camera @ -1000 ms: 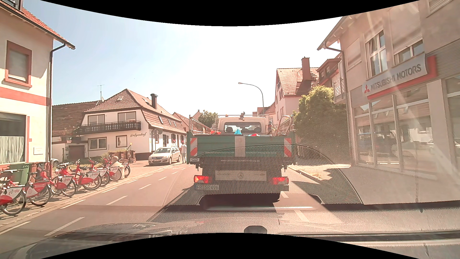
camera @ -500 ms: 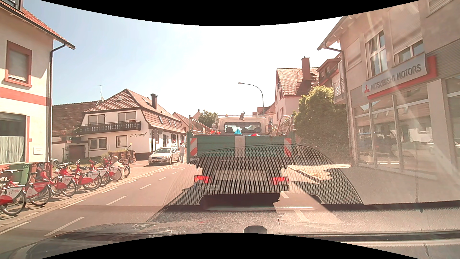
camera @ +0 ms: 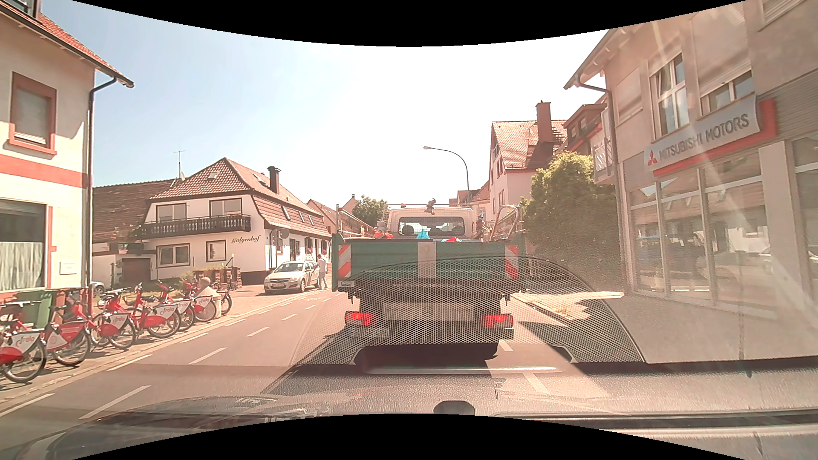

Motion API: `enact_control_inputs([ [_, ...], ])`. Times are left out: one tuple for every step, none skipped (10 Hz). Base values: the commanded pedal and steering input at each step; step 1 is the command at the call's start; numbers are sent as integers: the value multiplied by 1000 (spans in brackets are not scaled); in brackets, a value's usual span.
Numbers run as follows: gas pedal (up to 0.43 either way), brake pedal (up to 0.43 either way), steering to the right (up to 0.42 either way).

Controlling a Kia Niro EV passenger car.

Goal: Follow the waypoints while adhering to traffic rules and regulations

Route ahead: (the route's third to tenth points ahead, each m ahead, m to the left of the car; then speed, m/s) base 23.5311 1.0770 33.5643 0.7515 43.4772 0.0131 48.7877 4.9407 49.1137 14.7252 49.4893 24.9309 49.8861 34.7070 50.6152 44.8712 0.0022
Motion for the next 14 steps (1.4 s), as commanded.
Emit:
enact_control_inputs([
  [0, 189, 4],
  [0, 189, 4],
  [0, 189, 4],
  [0, 189, 4],
  [0, 189, 4],
  [0, 183, 4],
  [0, 189, 4],
  [0, 189, 4],
  [0, 189, 4],
  [0, 189, 4],
  [0, 189, 4],
  [0, 189, 4],
  [0, 189, 4],
  [0, 189, 4],
])
